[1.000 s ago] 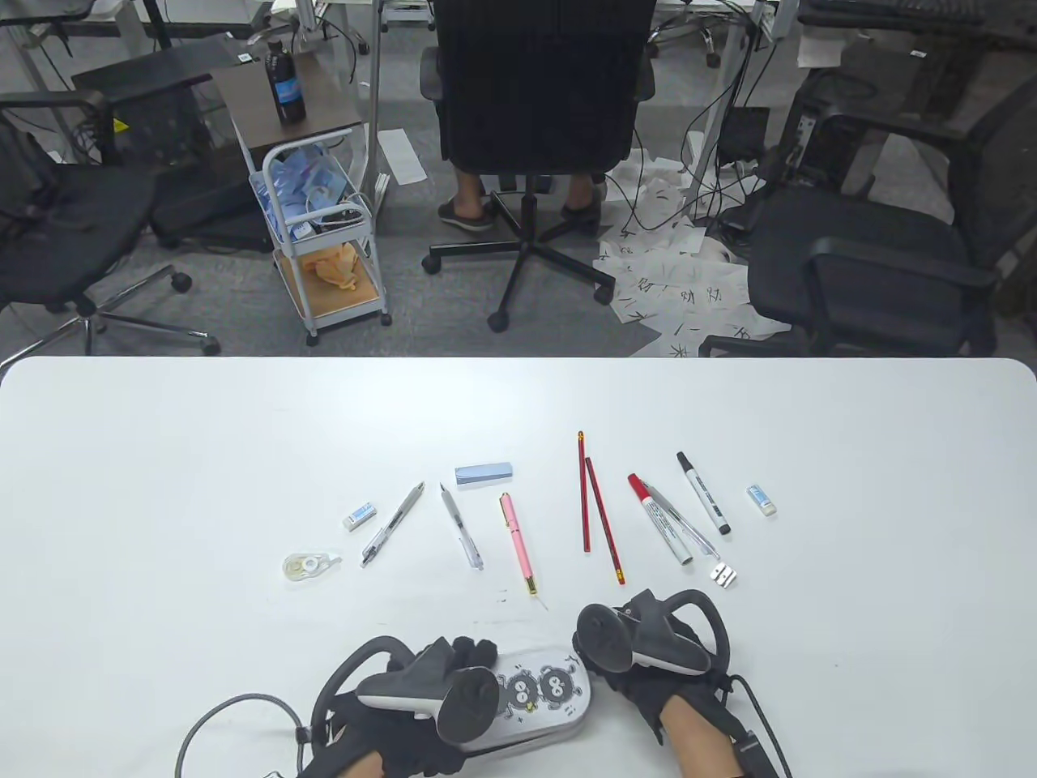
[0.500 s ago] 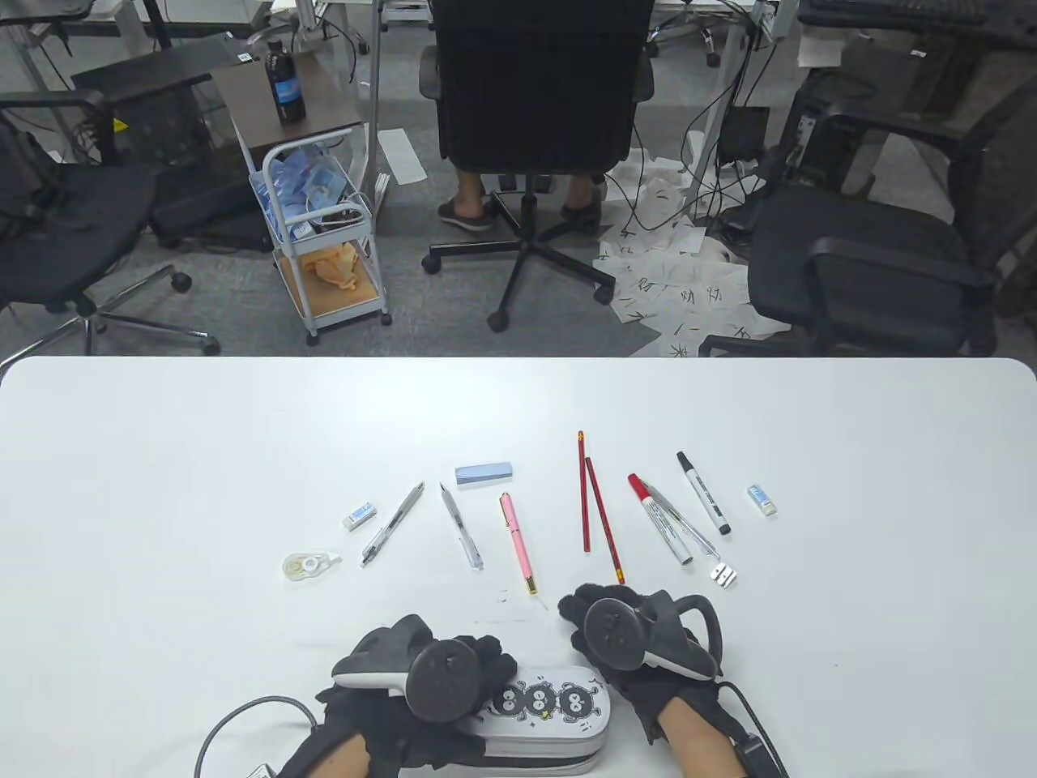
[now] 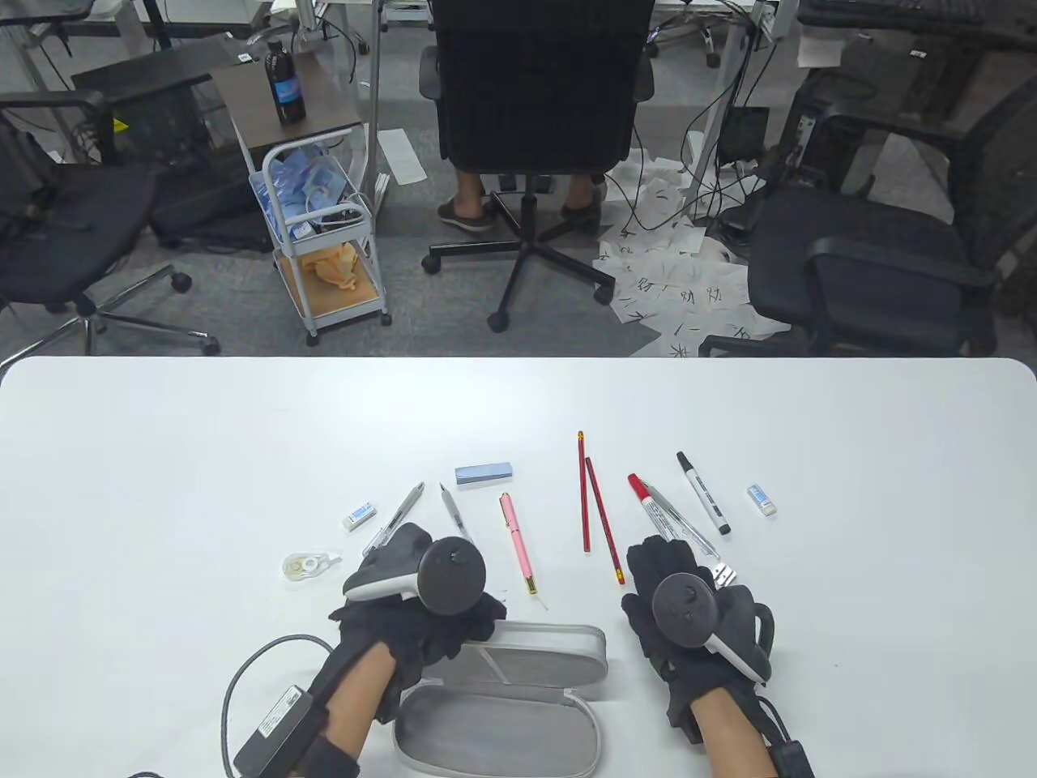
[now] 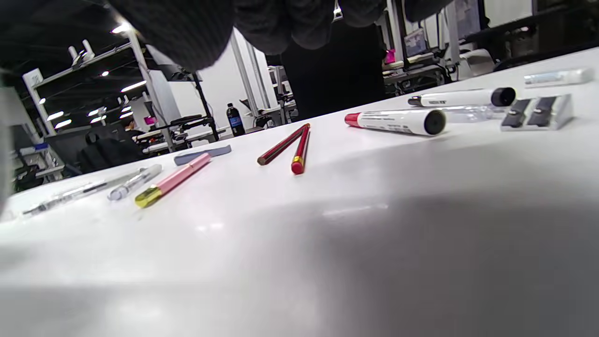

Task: Pack double-layer zippered pencil case

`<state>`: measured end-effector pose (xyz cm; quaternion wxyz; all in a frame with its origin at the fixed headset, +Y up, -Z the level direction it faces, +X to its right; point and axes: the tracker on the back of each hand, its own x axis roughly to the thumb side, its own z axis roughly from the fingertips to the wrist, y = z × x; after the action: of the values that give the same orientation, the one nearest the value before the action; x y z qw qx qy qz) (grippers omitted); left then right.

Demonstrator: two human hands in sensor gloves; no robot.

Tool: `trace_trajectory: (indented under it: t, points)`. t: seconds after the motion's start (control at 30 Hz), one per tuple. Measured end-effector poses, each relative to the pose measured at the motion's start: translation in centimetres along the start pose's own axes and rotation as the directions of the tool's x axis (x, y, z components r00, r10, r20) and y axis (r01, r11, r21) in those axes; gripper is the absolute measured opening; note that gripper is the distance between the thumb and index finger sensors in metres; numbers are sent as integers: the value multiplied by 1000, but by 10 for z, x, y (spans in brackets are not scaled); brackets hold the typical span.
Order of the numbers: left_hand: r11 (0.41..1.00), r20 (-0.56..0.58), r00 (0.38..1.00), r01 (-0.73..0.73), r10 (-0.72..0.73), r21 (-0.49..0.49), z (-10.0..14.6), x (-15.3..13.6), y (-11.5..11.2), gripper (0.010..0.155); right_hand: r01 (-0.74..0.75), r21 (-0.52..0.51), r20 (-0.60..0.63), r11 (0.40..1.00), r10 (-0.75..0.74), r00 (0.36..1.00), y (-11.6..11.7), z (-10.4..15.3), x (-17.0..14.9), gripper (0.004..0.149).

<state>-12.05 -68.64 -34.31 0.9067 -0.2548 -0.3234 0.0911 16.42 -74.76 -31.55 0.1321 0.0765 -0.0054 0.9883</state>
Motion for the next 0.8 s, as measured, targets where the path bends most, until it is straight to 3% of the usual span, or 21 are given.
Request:
trace_trajectory:
  t: [0.17, 0.27, 0.4, 0.57, 0.67, 0.8]
  points:
    - [990, -73, 989, -135, 132, -45, -28, -27, 4, 42, -63, 8, 32, 998, 63, 998, 3, 1, 13, 66]
    - [983, -103, 978, -182, 180, -12, -35, -38, 2, 41, -57, 9, 34, 998, 57, 998, 3, 2, 15, 67]
    - [998, -175, 983, -44, 52, 49, -40, -46, -3, 38, -45, 15, 21, 999, 44, 999, 3, 1, 11, 67]
    - [990, -181, 981, -42, 66, 132, -36, -50, -2, 42, -61, 29, 22, 998, 60, 998, 5, 2, 11, 67]
    - [962, -308, 951, 120, -40, 245, -18, -61, 13, 48, -56, 31, 24, 998, 55, 998, 5, 3, 12, 68]
    - [859, -577, 783, 444, -233, 255, 12, -89, 29, 42, -52, 45, 25, 998, 51, 998, 7, 3, 12, 68]
